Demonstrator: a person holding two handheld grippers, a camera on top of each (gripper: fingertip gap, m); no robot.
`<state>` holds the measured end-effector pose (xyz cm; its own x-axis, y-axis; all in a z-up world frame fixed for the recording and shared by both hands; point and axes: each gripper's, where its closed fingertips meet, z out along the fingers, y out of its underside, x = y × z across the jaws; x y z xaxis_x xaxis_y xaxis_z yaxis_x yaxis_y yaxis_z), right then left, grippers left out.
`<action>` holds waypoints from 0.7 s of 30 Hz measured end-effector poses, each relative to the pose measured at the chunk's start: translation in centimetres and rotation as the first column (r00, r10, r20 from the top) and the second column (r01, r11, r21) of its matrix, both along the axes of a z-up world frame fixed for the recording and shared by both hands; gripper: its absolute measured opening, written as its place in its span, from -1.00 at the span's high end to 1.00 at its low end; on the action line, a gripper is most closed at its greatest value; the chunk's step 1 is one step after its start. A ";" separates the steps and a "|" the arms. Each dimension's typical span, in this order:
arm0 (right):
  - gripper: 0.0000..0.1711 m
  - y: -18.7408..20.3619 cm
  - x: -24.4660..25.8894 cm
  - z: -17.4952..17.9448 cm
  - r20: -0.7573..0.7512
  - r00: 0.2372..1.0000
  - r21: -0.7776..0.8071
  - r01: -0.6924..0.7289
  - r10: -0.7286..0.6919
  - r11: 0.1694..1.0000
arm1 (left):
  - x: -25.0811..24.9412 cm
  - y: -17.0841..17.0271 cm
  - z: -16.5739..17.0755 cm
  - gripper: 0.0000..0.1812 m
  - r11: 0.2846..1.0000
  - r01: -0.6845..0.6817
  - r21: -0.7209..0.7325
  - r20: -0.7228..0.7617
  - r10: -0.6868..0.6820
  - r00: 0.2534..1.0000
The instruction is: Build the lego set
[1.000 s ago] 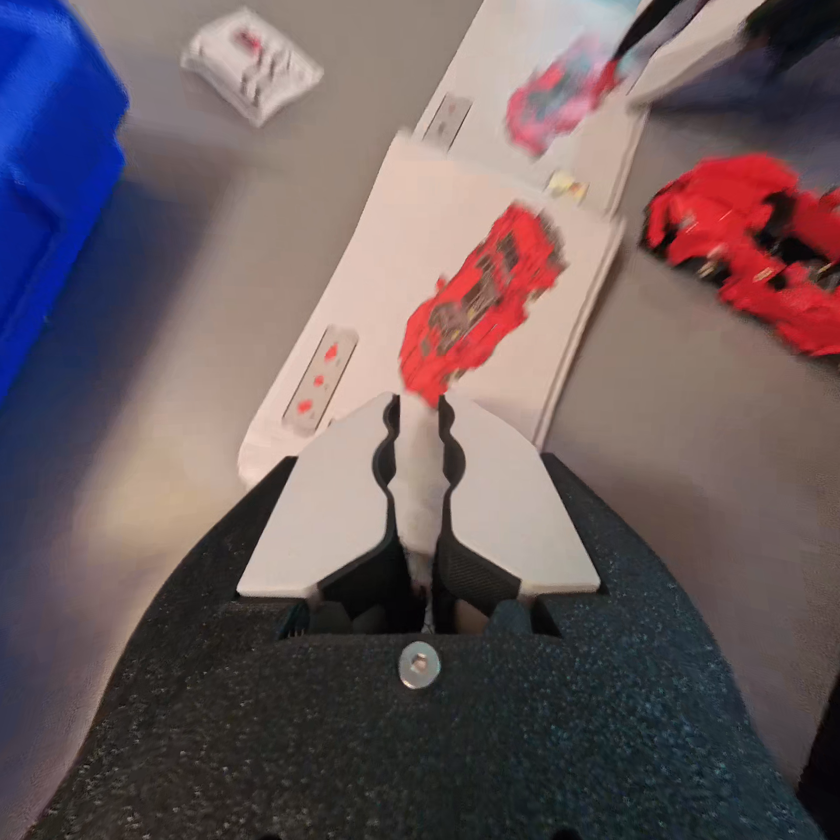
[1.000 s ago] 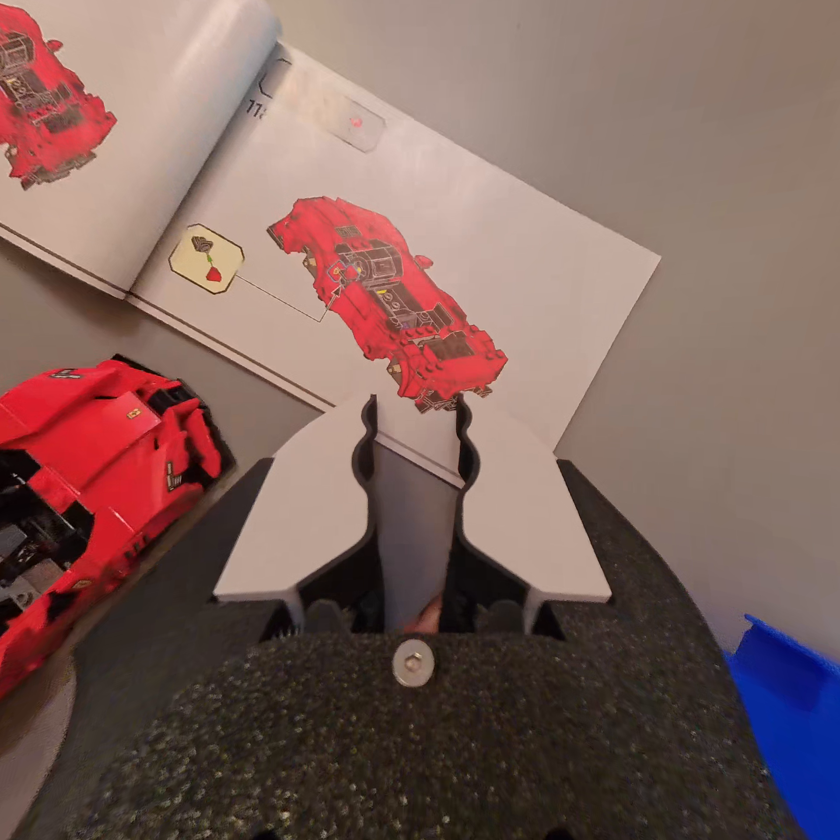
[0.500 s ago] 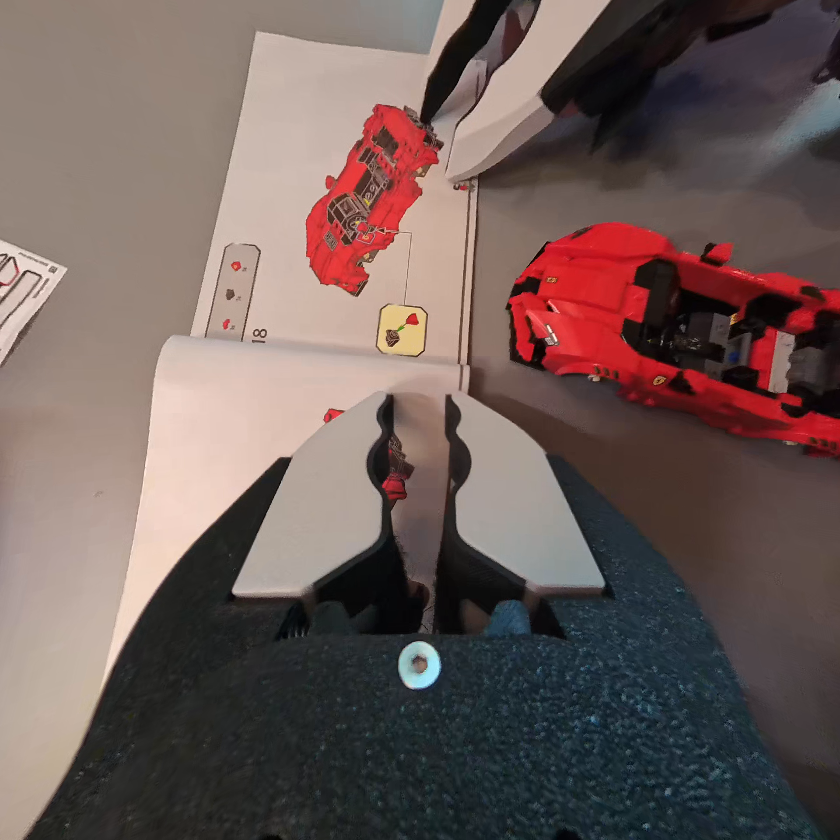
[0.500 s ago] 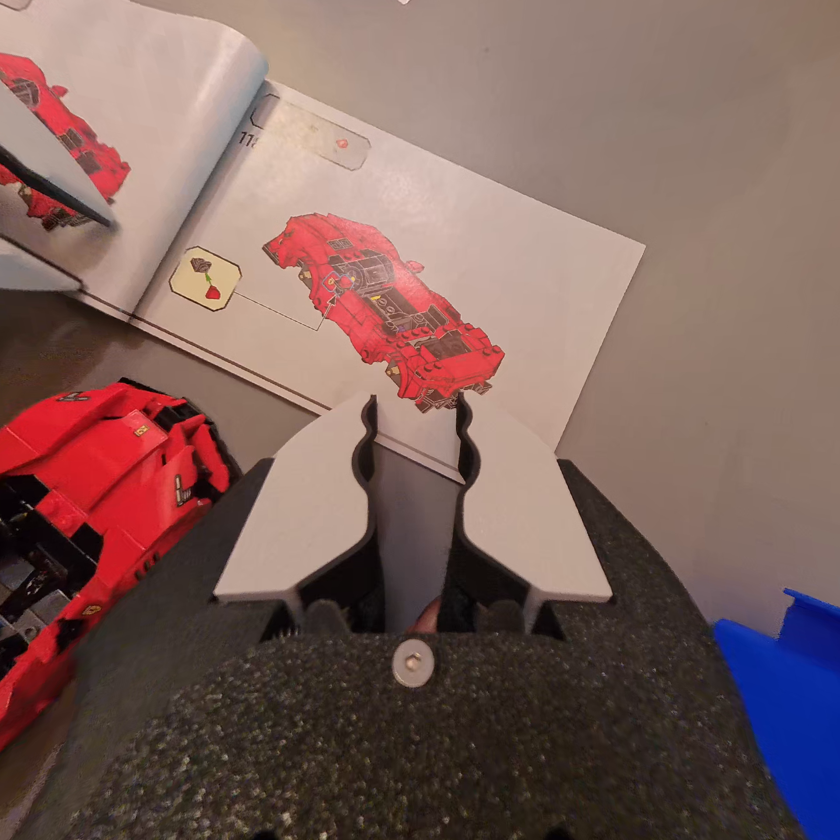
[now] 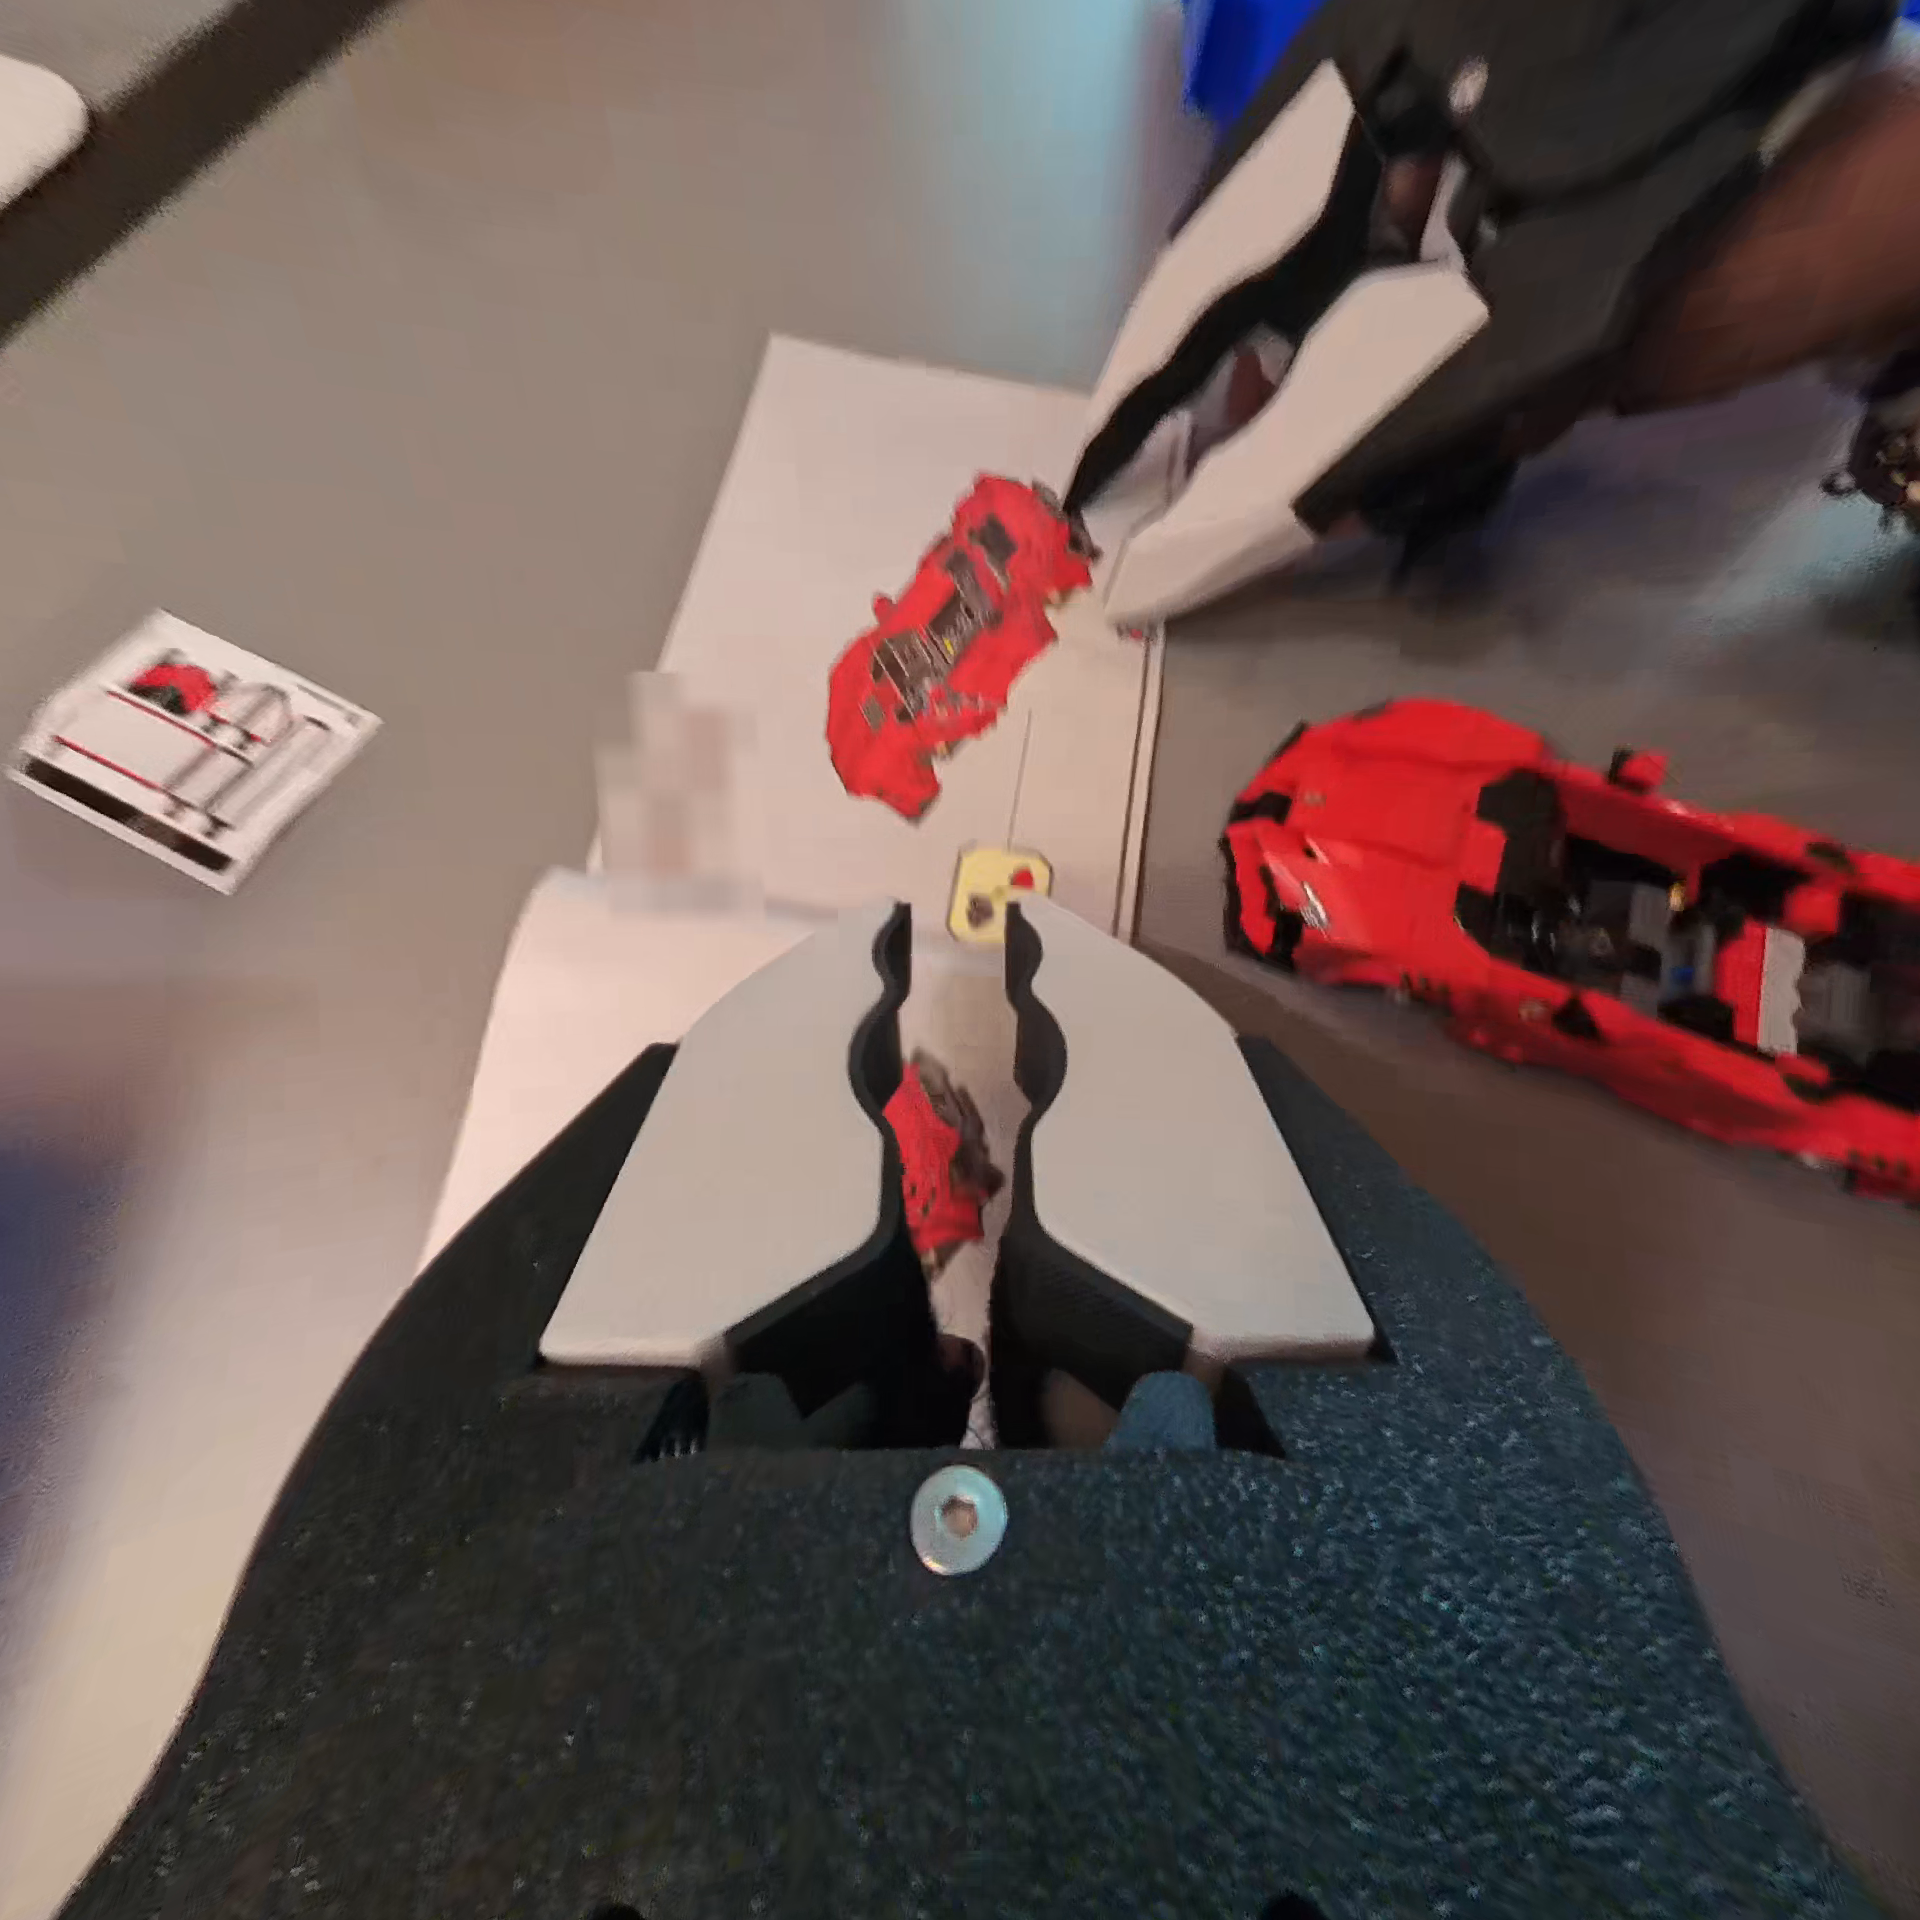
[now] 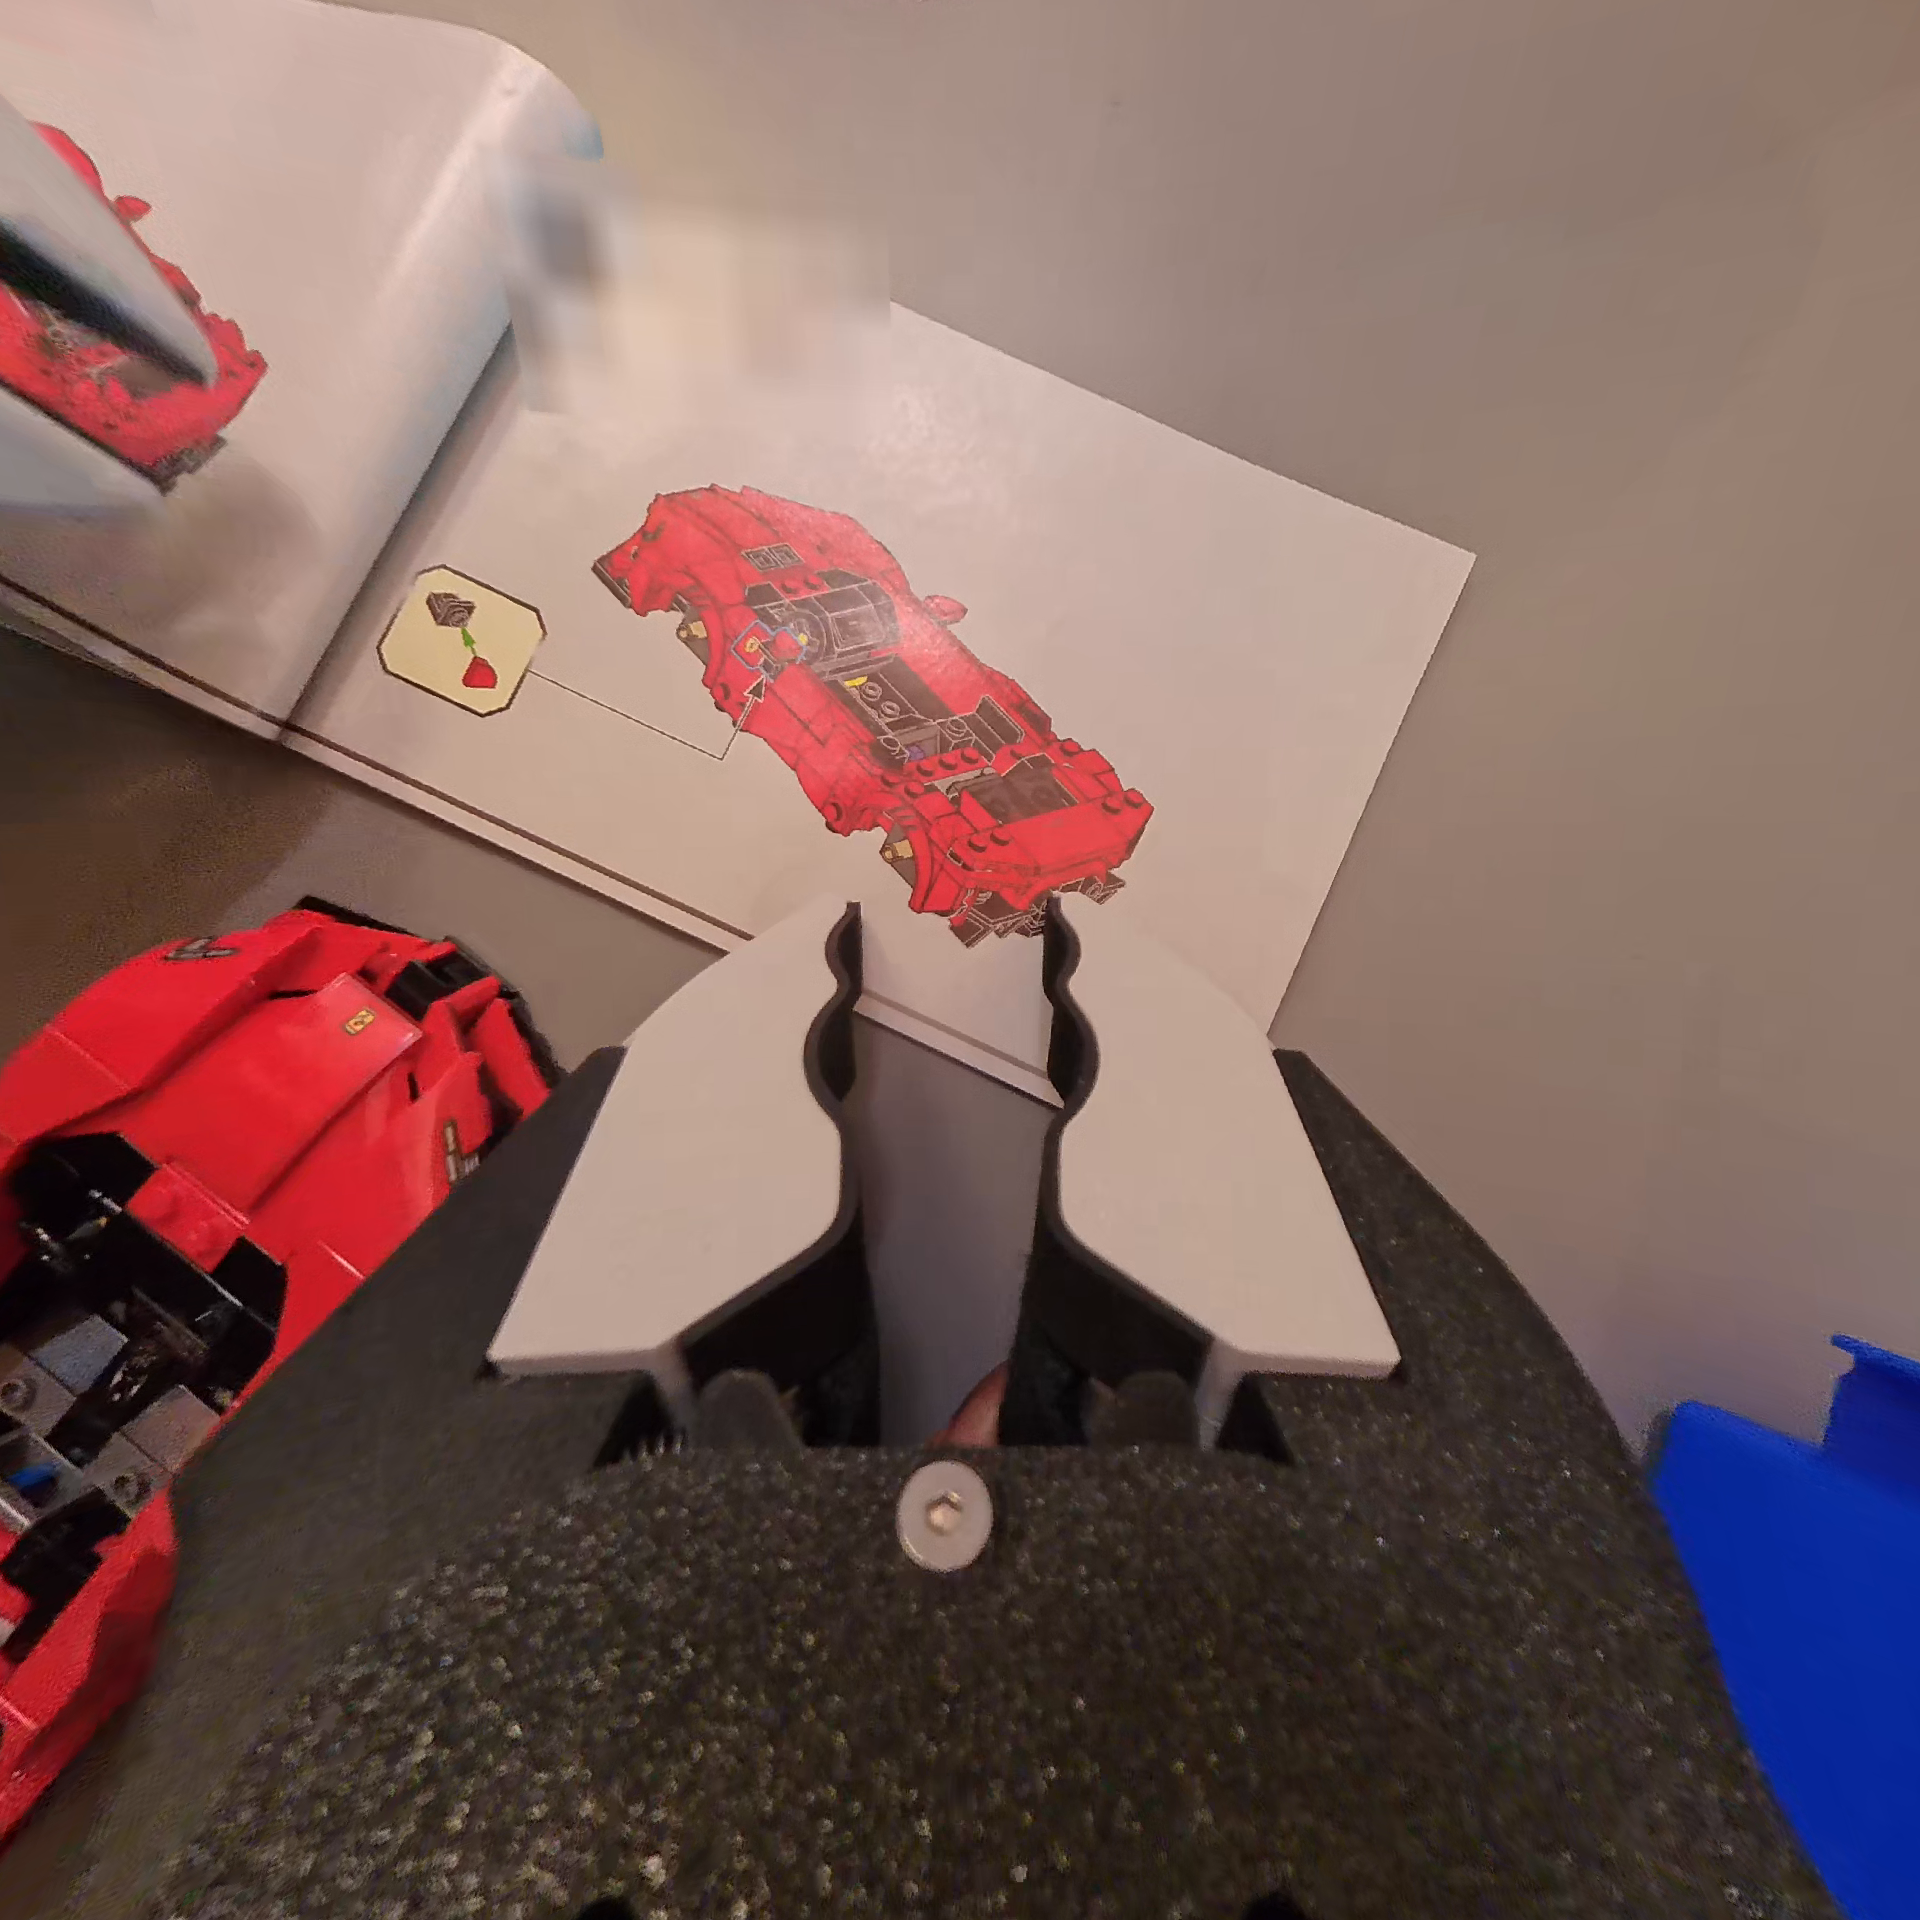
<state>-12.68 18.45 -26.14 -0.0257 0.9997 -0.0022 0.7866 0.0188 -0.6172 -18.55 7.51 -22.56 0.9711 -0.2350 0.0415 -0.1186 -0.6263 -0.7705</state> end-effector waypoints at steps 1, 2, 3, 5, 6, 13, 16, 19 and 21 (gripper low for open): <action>0.61 -0.1 -0.1 0.0 0.004 1.000 0.001 0.001 -0.001 1.000 | -0.1 0.6 0.3 0.80 1.000 -0.014 0.005 -0.017 0.014 1.000; 0.61 -0.3 -0.2 0.0 0.006 1.000 0.002 0.004 -0.004 1.000 | -0.1 1.1 0.2 0.78 1.000 -0.015 -0.007 -0.049 0.015 0.999; 0.61 -0.6 -0.4 0.0 0.007 1.000 0.001 0.008 -0.008 1.000 | -0.1 1.7 -0.3 0.78 1.000 -0.010 -0.028 -0.093 0.007 0.996; 0.60 -1.4 -0.8 0.1 0.008 1.000 0.008 -0.010 0.010 1.000 | -0.2 2.6 -1.9 0.82 0.996 -0.003 -0.093 -0.185 -0.014 0.983; 0.62 -1.9 -0.9 0.1 0.008 0.999 0.004 -0.051 0.051 0.999 | -0.4 2.6 -3.1 0.85 0.989 -0.011 -0.147 -0.214 -0.021 0.977; 0.79 1.1 0.9 0.7 -0.052 0.999 -0.007 0.001 -0.001 1.000 | 0.5 2.6 -3.6 0.99 0.996 0.016 -0.093 -0.069 -0.023 0.997; 0.84 0.6 0.9 0.1 -0.014 1.000 -0.006 -0.029 0.028 1.000 | 0.4 2.6 -3.6 1.00 0.997 0.023 -0.080 -0.068 -0.029 0.997; 0.88 0.0 0.4 0.0 0.008 0.999 0.012 -0.043 0.043 0.999 | 0.4 2.6 -3.6 1.00 0.998 0.032 -0.060 -0.088 -0.037 0.995; 0.86 -0.2 0.3 0.0 0.022 0.999 -0.005 -0.046 0.046 0.999 | 0.4 2.6 -3.6 1.00 0.998 0.033 -0.055 -0.086 -0.038 0.996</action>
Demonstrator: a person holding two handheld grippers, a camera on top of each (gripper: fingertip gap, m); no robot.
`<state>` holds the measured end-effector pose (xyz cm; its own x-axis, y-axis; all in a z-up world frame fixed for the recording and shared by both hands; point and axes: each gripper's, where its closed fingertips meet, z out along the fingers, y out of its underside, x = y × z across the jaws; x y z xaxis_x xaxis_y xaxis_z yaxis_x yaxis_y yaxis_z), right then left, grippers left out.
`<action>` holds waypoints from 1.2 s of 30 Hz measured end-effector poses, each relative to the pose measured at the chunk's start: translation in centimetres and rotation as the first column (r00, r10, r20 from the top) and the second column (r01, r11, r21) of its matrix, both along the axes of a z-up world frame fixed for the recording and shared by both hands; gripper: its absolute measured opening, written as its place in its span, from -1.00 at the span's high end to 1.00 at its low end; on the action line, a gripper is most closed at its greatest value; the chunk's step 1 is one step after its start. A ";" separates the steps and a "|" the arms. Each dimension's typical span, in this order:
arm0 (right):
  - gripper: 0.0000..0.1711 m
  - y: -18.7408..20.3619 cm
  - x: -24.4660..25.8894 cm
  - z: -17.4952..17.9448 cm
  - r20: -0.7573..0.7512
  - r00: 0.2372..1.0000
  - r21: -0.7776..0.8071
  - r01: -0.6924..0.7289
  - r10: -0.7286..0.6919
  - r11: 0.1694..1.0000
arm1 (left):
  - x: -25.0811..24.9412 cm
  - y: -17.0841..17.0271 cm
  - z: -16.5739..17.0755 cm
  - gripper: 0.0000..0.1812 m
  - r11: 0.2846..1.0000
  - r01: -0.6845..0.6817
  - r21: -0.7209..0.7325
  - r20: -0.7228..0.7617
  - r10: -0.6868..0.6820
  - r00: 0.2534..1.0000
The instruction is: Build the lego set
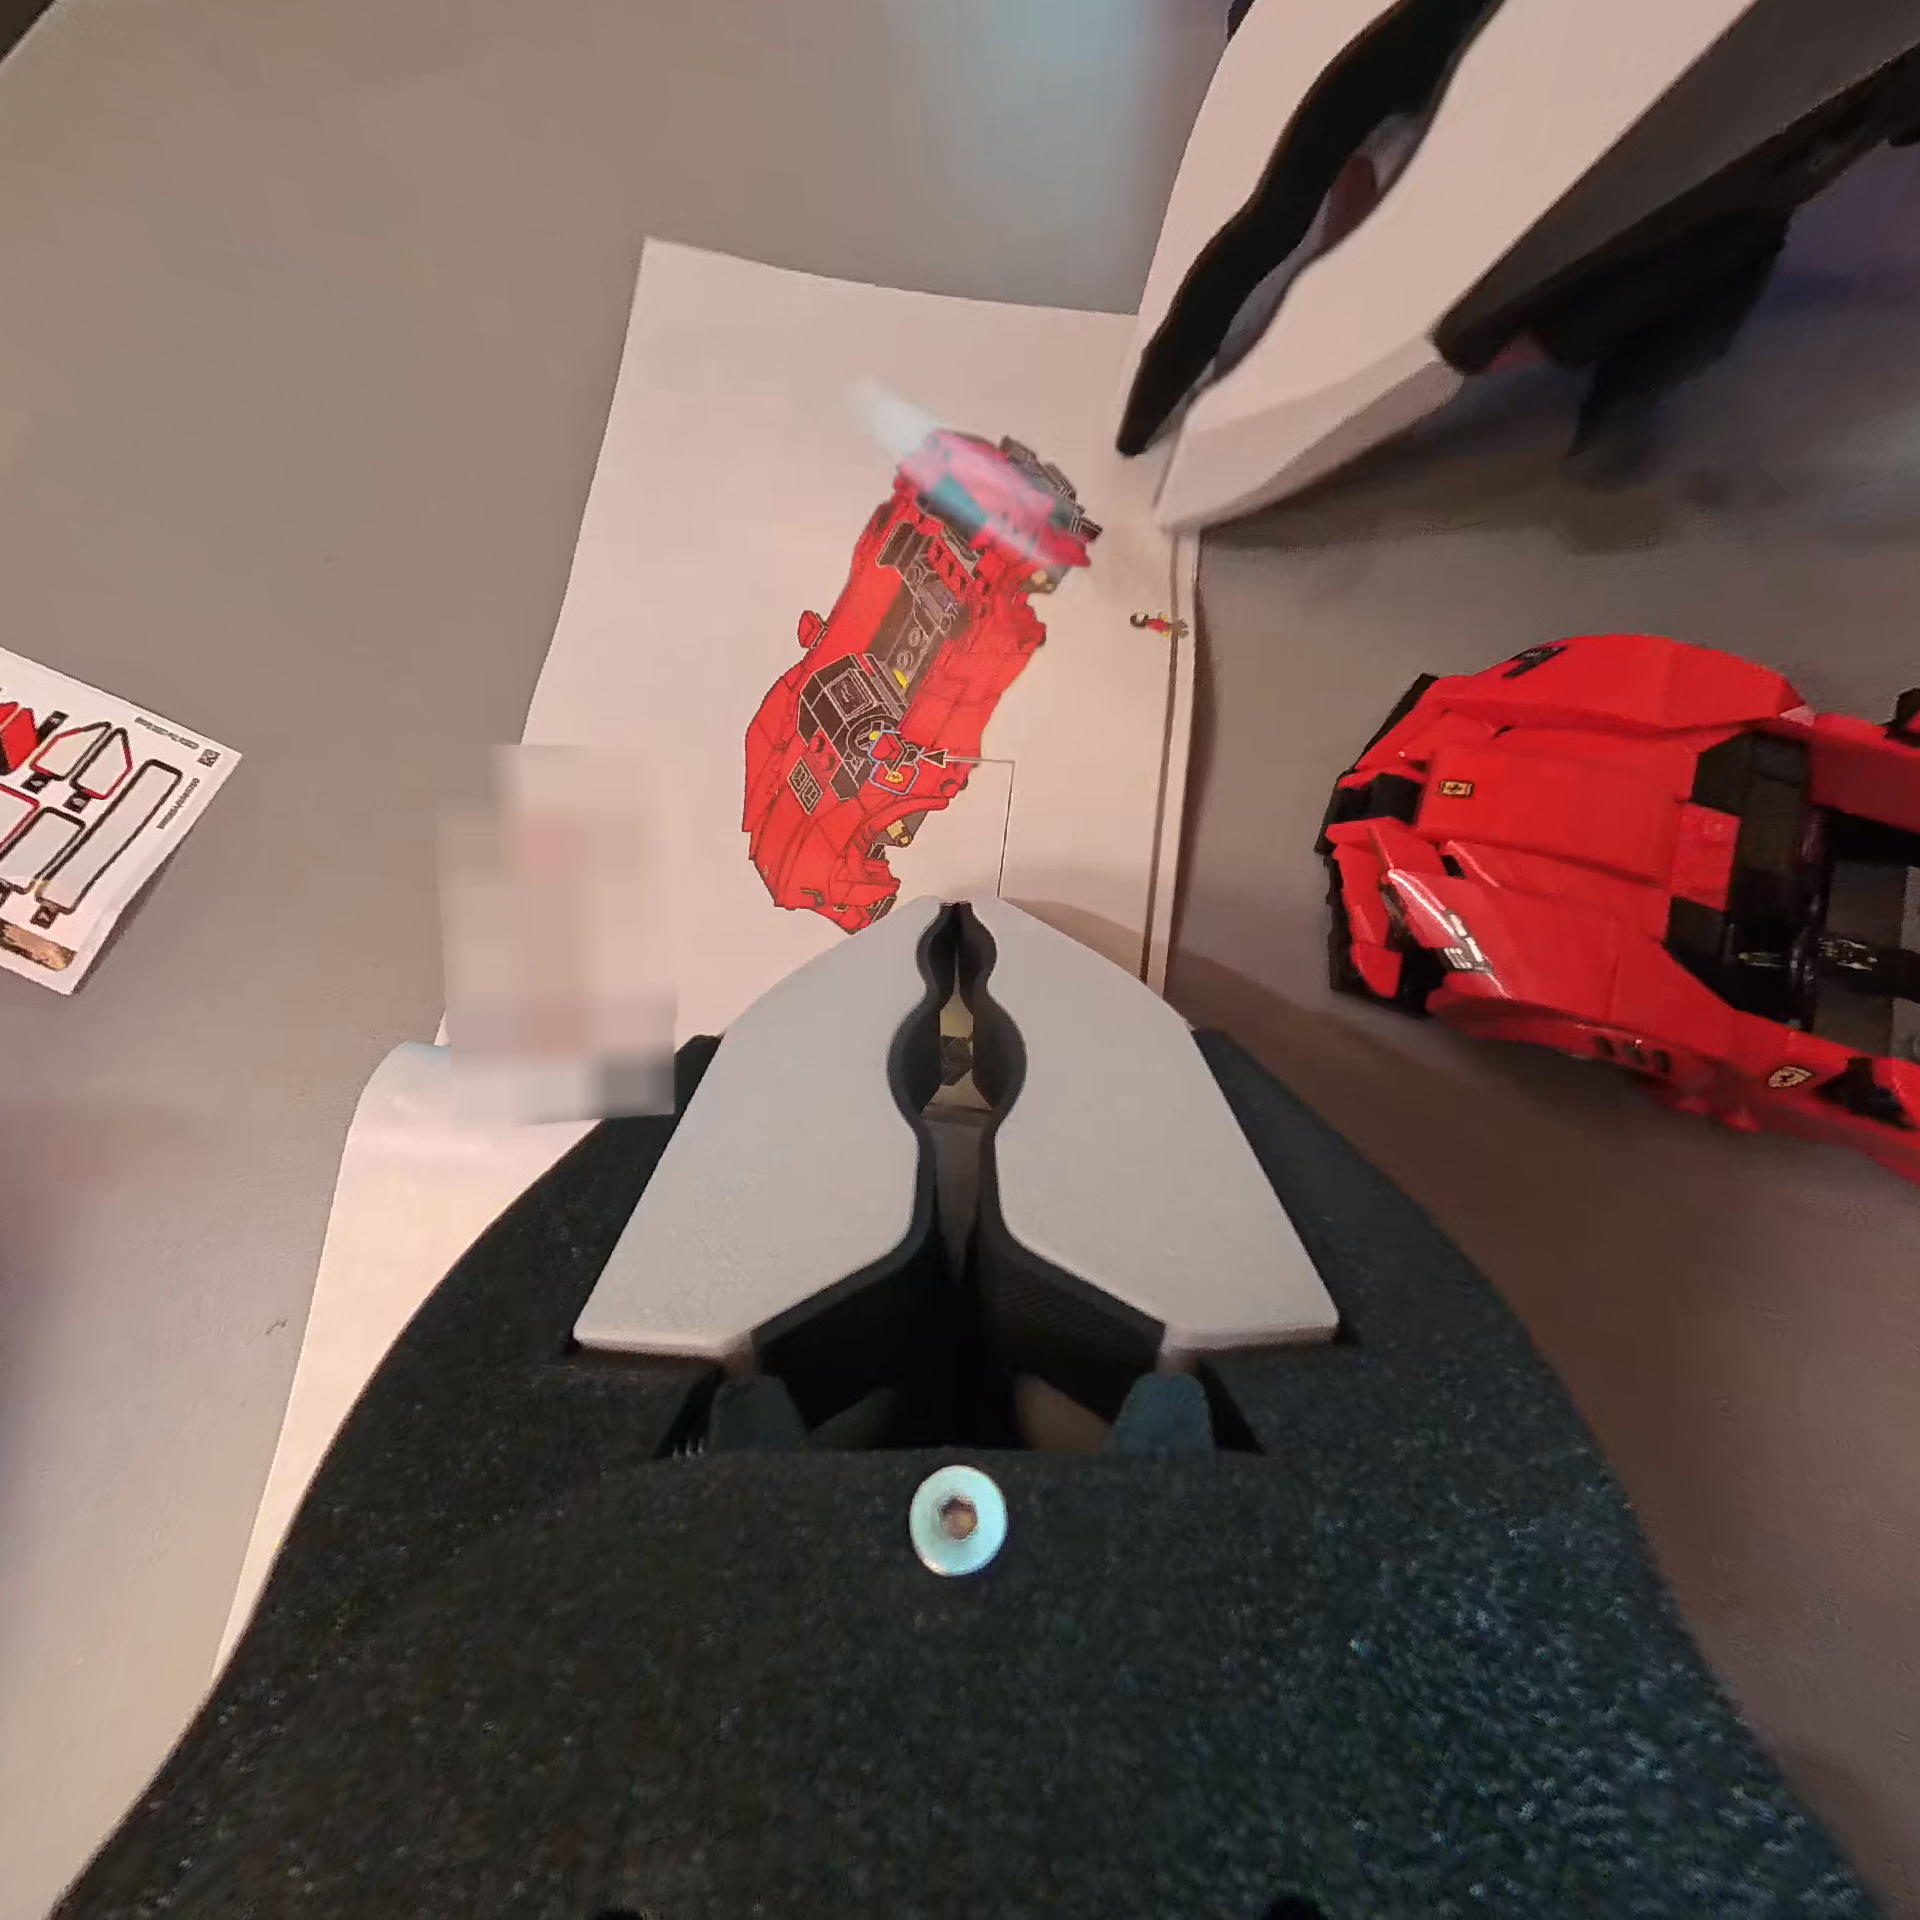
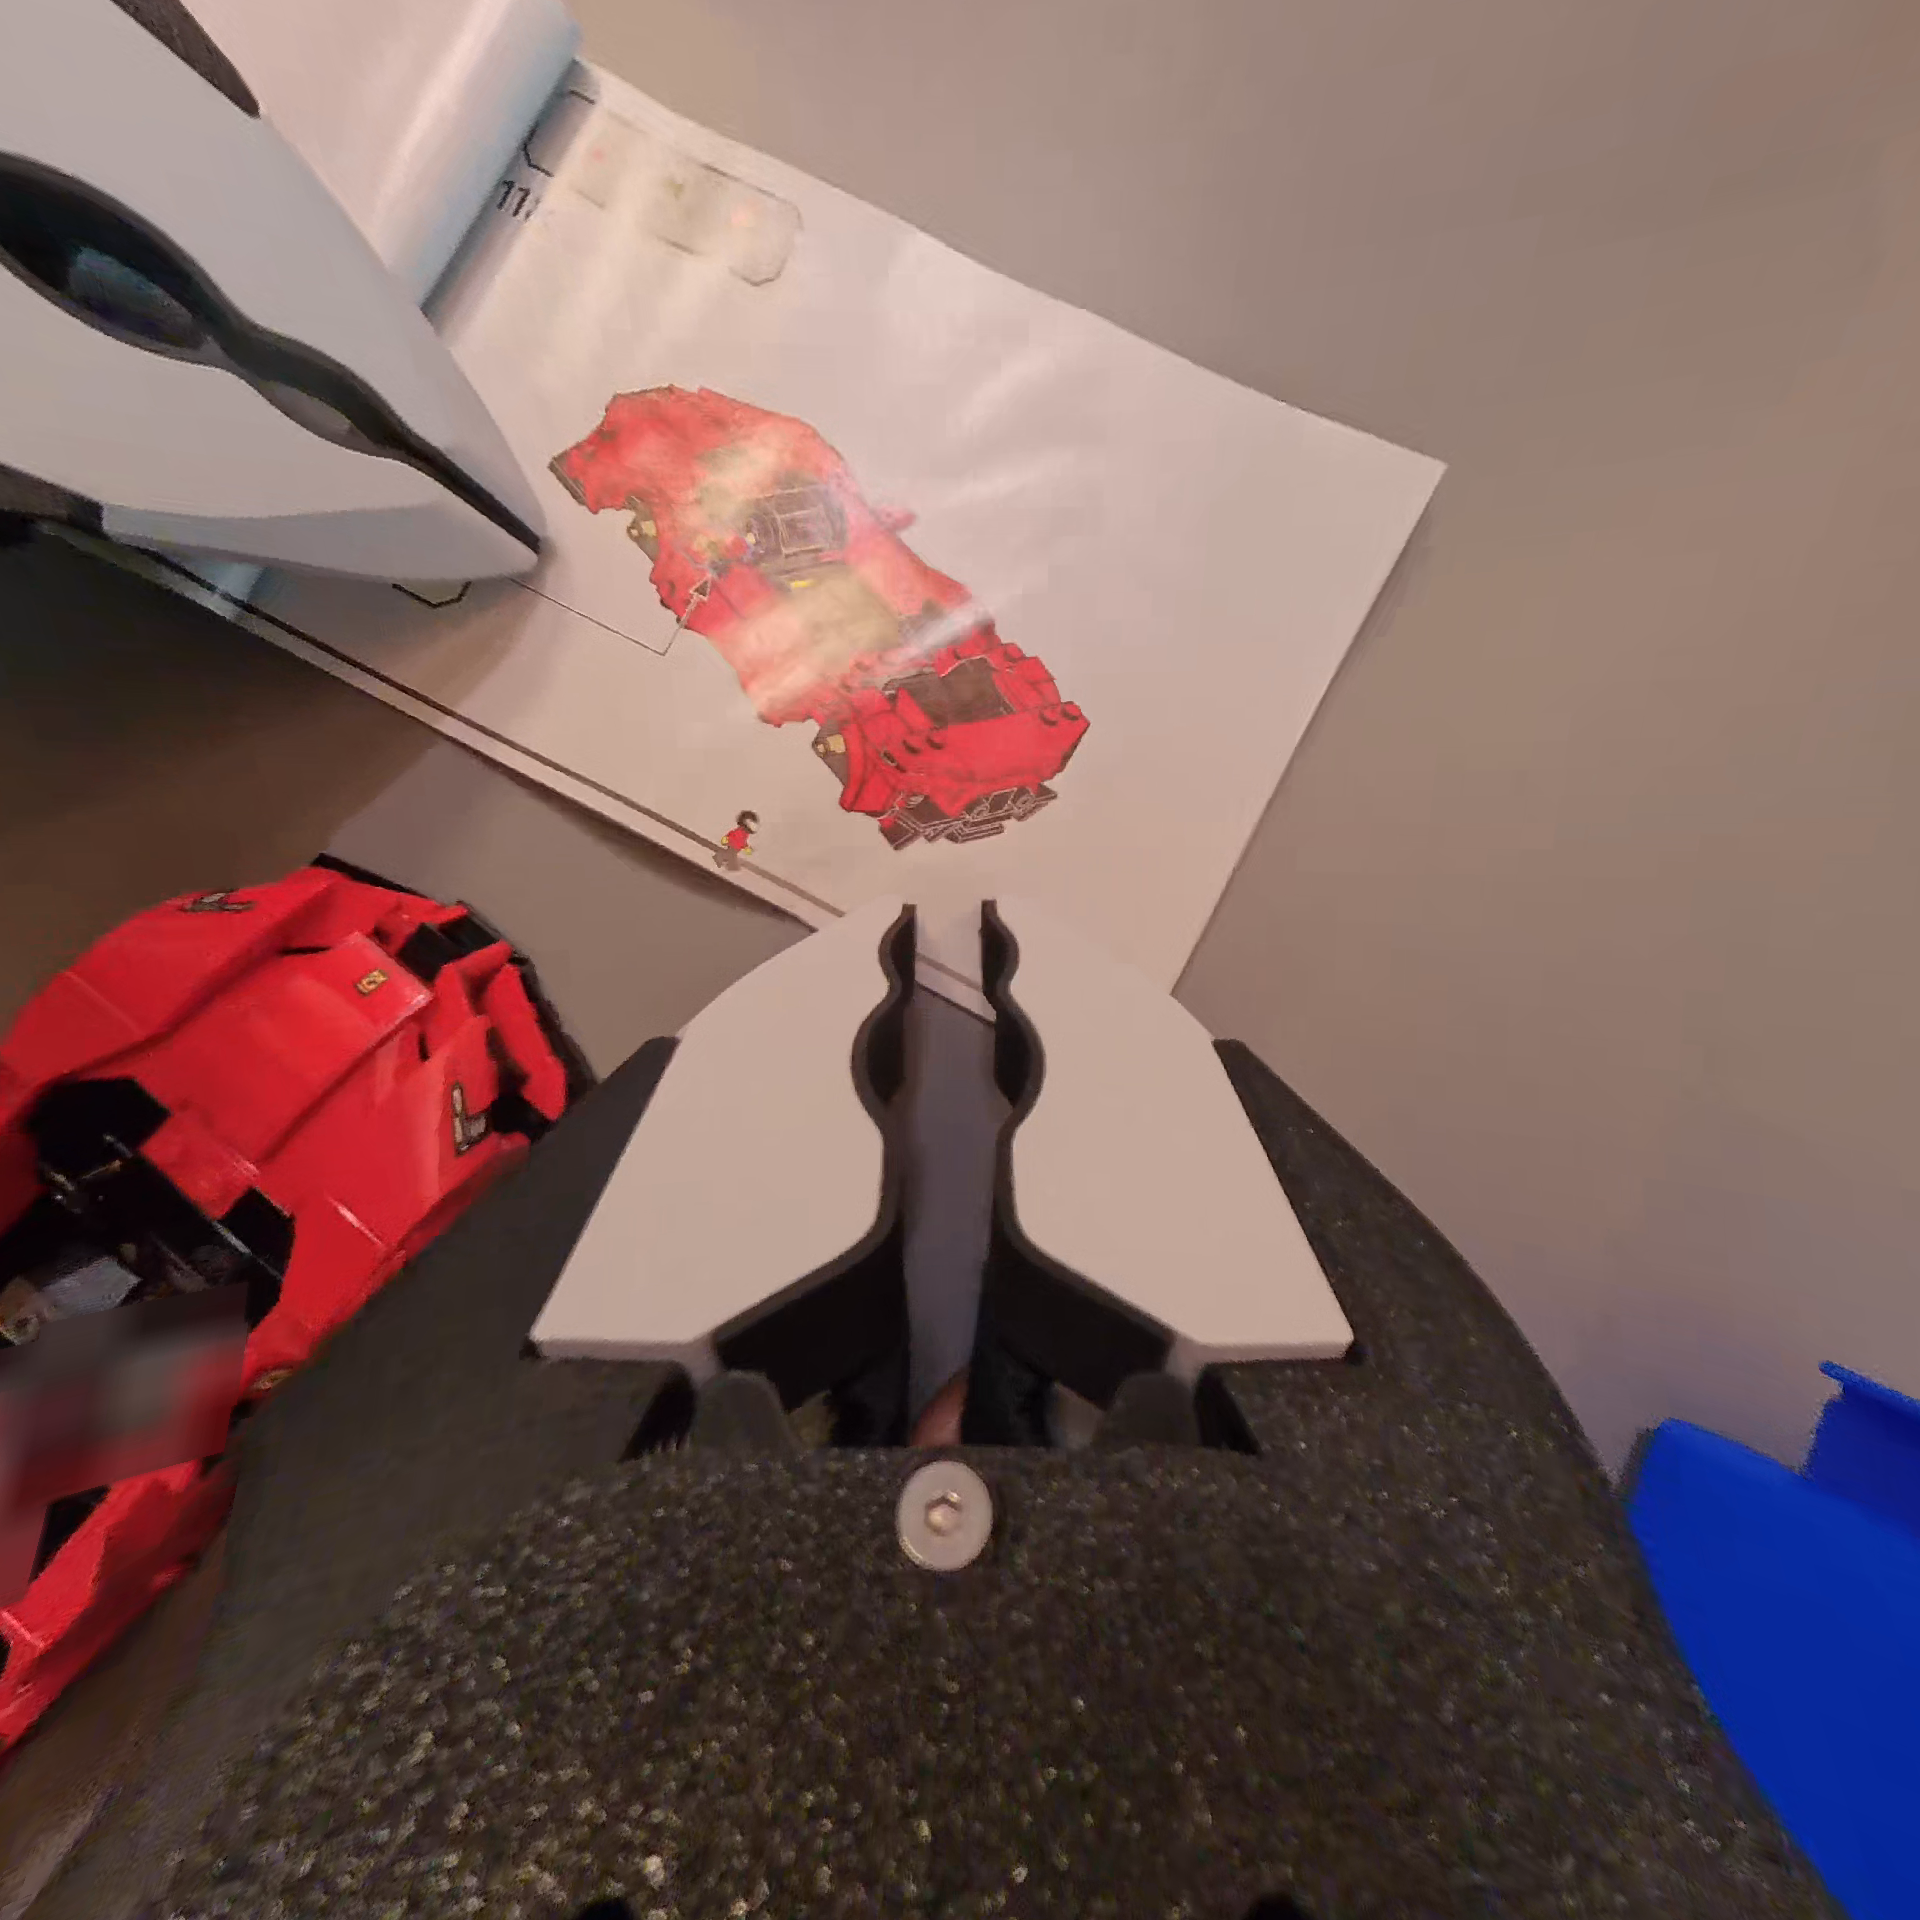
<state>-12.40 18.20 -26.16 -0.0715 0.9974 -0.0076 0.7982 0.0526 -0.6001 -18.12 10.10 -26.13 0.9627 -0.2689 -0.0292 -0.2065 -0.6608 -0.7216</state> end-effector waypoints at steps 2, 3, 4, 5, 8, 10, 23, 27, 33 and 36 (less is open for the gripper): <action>0.73 -0.8 -0.2 0.1 0.008 1.000 -0.044 -0.023 0.024 0.999 | 0.0 0.0 0.0 1.00 1.000 -0.001 0.001 0.014 0.001 1.000; 0.70 -1.0 -0.3 0.1 0.013 0.999 -0.039 -0.029 0.030 0.999 | 0.0 0.0 0.0 1.00 1.000 -0.002 0.000 0.023 0.002 1.000; 0.66 -1.2 -0.3 0.1 0.020 0.999 -0.034 -0.042 0.043 0.999 | 0.0 -0.1 0.0 1.00 1.000 -0.004 -0.003 0.036 0.004 0.999; 0.60 -1.5 -0.3 0.1 0.025 0.998 -0.045 -0.053 0.054 0.998 | 0.0 -0.1 0.1 1.00 1.000 -0.004 -0.007 0.057 0.004 0.998; 0.44 -2.6 -0.4 0.3 0.025 0.996 -0.098 -0.084 0.087 0.992 | 0.3 -0.1 0.1 0.99 1.000 0.007 -0.029 0.149 -0.002 0.989; 0.41 -3.0 -0.9 0.3 0.014 0.995 -0.127 -0.101 0.104 0.987 | 0.4 -0.2 0.1 0.99 0.999 0.015 -0.038 0.187 -0.007 0.982; 0.65 -4.4 -2.3 1.2 -0.086 0.981 -0.100 -0.184 0.176 0.978 | 0.9 -0.4 0.3 0.85 0.997 0.064 -0.039 0.231 -0.053 0.971; 0.64 -4.5 -2.4 1.3 -0.092 0.980 -0.121 -0.187 0.176 0.975 | 2.0 -1.0 0.7 0.54 0.990 0.138 -0.029 0.284 -0.124 0.951; 0.65 -4.5 -2.7 1.2 -0.088 0.981 -0.131 -0.183 0.173 0.974 | 3.6 0.2 2.5 0.53 0.985 0.146 0.094 0.247 -0.165 0.955; 0.65 -4.5 -2.6 1.3 -0.091 0.981 -0.135 -0.183 0.171 0.974 | 3.4 0.9 2.6 0.69 0.986 0.127 0.110 0.143 -0.142 0.979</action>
